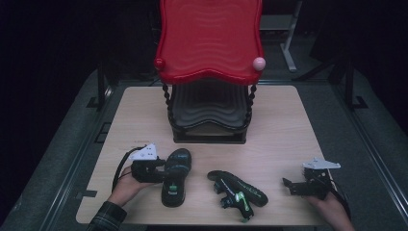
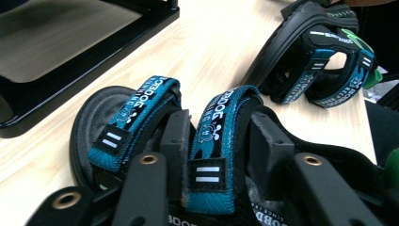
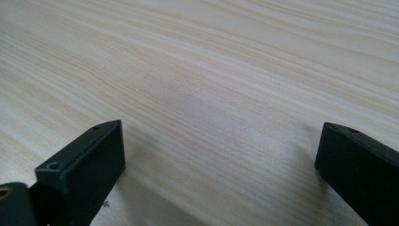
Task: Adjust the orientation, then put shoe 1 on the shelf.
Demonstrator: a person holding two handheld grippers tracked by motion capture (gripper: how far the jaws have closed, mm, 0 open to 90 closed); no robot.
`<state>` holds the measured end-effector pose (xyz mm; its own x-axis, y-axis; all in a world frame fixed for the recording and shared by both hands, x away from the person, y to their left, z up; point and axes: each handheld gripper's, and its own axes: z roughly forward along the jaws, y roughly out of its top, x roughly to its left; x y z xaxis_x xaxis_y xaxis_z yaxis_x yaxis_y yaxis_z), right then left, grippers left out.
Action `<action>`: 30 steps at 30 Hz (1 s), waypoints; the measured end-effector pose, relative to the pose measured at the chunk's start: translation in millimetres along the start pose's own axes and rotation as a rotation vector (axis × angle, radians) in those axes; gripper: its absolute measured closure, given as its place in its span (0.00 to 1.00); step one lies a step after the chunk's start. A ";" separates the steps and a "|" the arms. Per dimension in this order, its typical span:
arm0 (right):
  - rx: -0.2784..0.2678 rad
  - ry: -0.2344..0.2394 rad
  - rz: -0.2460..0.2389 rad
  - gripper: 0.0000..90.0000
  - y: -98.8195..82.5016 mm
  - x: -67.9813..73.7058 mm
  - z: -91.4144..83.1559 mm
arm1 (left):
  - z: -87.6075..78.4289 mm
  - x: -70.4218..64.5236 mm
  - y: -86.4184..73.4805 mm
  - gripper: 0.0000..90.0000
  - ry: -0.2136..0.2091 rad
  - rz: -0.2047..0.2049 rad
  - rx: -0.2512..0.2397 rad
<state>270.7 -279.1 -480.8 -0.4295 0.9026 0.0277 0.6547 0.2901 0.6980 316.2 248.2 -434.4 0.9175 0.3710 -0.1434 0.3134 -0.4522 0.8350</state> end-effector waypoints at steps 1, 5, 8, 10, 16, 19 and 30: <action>0.000 0.000 -0.001 0.02 -0.1 0.1 -0.1 | -0.9 0.0 0.3 0.71 0.005 0.000 -0.004; 0.000 0.001 -0.003 0.02 -0.4 0.3 -0.4 | -2.9 -0.1 1.4 0.75 -0.002 -0.003 -0.015; -0.001 0.002 -0.003 0.02 -0.5 0.3 -0.4 | -3.9 0.2 2.2 0.76 -0.012 -0.013 -0.033; 0.000 0.001 -0.003 0.02 -0.5 0.4 -0.5 | -4.7 -0.5 3.8 0.76 -0.019 -0.018 -0.044; 0.000 0.003 -0.004 0.02 -0.6 0.5 -0.6 | -7.9 -3.2 11.0 0.76 -0.022 -0.013 -0.068; 0.000 0.003 -0.004 0.02 -0.6 0.5 -0.6 | -9.9 -4.4 14.7 0.76 -0.023 -0.018 -0.074; -0.001 0.004 -0.006 0.02 -0.9 0.6 -0.8 | -14.2 -5.7 30.2 0.76 -0.038 -0.007 -0.081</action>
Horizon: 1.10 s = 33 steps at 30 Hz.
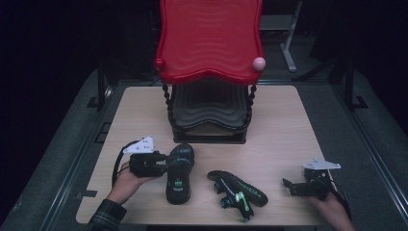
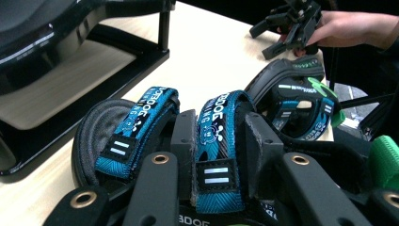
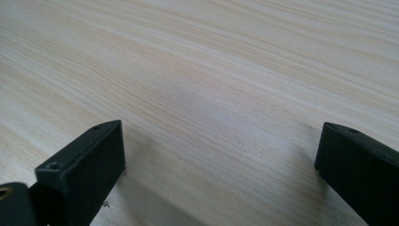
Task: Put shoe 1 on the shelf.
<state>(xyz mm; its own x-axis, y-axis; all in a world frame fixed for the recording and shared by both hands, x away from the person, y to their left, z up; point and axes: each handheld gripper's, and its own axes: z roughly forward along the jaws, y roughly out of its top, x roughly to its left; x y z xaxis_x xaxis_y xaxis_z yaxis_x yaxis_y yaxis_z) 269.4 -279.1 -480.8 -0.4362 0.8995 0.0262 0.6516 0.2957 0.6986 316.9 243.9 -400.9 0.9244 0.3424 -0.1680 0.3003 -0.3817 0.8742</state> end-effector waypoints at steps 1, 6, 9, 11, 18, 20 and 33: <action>0.000 0.000 0.000 0.02 0.0 0.0 0.0 | -0.2 -0.1 1.4 0.76 -0.001 -0.002 -0.002; 0.000 0.000 0.000 0.02 -0.1 0.0 -0.1 | -0.9 -0.2 8.7 0.76 -0.010 -0.001 -0.013; 0.000 0.000 0.000 0.02 -0.1 0.0 -0.1 | -1.3 -0.6 13.2 0.76 -0.018 0.000 -0.018; 0.000 0.000 0.000 0.02 -0.1 0.0 -0.1 | -1.4 -1.3 15.9 0.76 -0.023 -0.004 -0.028; 0.000 0.001 -0.001 0.02 -0.1 0.1 -0.1 | -2.3 -4.4 28.0 0.76 0.002 0.013 -0.034; -0.001 0.001 0.000 0.02 -0.3 0.1 -0.1 | -3.2 -4.6 32.4 0.76 0.000 0.011 -0.039; -0.001 0.001 -0.001 0.02 -0.4 0.2 -0.3 | -9.1 -11.6 74.6 0.76 -0.024 0.041 -0.062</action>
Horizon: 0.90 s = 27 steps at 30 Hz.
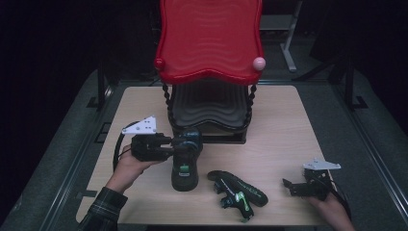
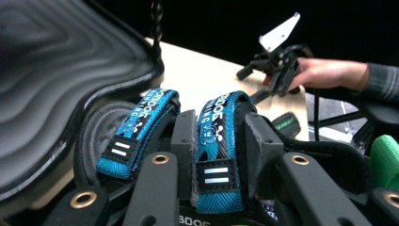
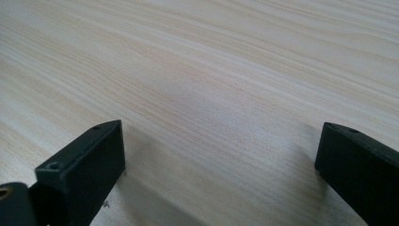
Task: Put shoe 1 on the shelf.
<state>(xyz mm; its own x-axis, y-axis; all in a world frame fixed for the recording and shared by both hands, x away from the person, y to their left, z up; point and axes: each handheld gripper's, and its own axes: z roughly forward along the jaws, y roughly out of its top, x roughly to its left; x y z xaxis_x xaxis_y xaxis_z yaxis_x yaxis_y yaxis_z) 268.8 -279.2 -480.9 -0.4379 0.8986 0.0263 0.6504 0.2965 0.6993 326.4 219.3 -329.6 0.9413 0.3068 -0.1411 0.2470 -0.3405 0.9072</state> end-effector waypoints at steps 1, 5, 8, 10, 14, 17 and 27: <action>0.000 0.000 0.000 0.02 0.0 0.0 0.0 | -0.6 -0.4 3.7 0.76 0.000 0.004 -0.003; 0.000 0.000 0.000 0.02 0.0 0.0 -0.1 | -2.7 -1.7 18.5 0.76 -0.005 0.009 -0.020; 0.000 0.000 0.000 0.02 0.0 0.0 -0.1 | -3.9 -2.0 27.9 0.76 -0.007 0.017 -0.025; 0.000 0.001 0.000 0.02 0.0 0.0 -0.1 | -4.8 -2.2 37.8 0.76 -0.010 0.020 -0.028; 0.000 0.001 0.000 0.02 0.0 0.1 -0.1 | -6.0 -2.6 53.9 0.76 -0.023 0.035 -0.042; 0.000 0.001 0.000 0.02 -0.1 0.1 -0.1 | -7.3 -2.8 65.3 0.76 -0.032 0.047 -0.054; 0.000 0.001 0.001 0.02 -0.2 0.2 -0.2 | -14.1 -3.1 103.7 0.76 -0.042 0.089 -0.084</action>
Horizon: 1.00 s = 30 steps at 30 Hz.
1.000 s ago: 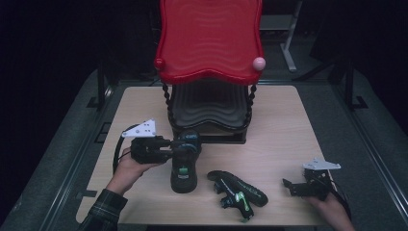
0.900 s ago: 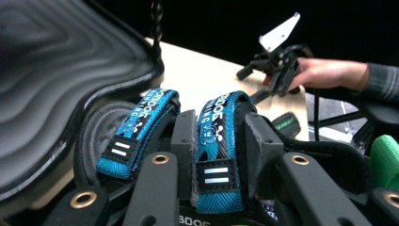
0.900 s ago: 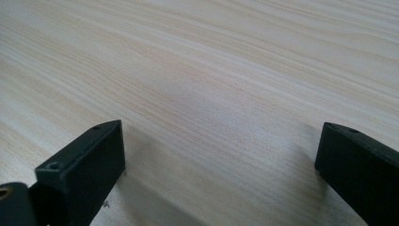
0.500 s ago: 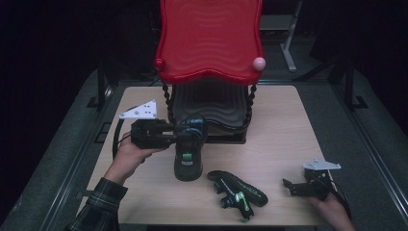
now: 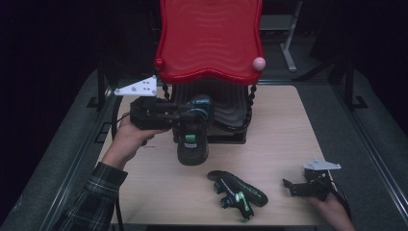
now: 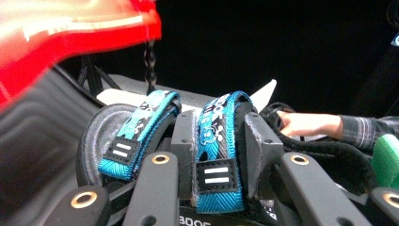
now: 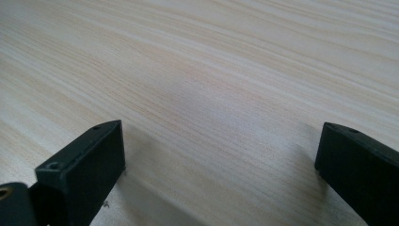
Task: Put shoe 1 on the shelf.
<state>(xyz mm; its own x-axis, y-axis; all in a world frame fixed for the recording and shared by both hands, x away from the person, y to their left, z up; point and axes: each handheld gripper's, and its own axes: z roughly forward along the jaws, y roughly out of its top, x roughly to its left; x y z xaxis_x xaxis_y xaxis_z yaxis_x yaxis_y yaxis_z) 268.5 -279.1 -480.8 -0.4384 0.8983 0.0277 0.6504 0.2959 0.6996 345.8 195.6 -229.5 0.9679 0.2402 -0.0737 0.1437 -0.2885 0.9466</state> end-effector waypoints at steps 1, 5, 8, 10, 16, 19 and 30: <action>0.000 0.000 0.000 0.02 0.0 0.0 0.0 | -0.7 0.4 4.0 0.76 -0.001 0.005 -0.003; -0.001 -0.001 -0.003 0.02 -0.1 -0.3 0.2 | -4.0 1.5 19.4 0.76 0.005 0.030 -0.017; 0.000 -0.001 -0.002 0.02 0.0 -0.2 0.1 | -5.7 4.5 30.2 0.76 0.013 0.041 -0.028; 0.000 -0.001 -0.001 0.02 0.0 -0.1 0.1 | -6.0 6.7 37.5 0.76 0.017 0.045 -0.036; 0.001 0.001 -0.002 0.02 0.0 -0.2 -0.1 | -5.5 15.5 60.7 0.76 0.010 0.063 -0.043; 0.001 0.002 -0.004 0.02 -0.2 -0.3 -0.2 | -6.3 18.7 71.8 0.77 0.008 0.070 -0.059; 0.002 0.005 -0.005 0.02 -0.5 -0.3 -0.6 | -14.0 48.9 115.8 0.77 0.077 0.132 -0.075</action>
<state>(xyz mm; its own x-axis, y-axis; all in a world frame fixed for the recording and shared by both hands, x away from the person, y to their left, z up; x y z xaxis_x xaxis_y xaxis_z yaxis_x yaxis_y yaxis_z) 267.9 -279.7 -480.8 -0.4451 0.8950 0.0279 0.6491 0.3011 0.6986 406.9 186.9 -119.1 0.9582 0.2763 0.0744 -0.0021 -0.2531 0.9674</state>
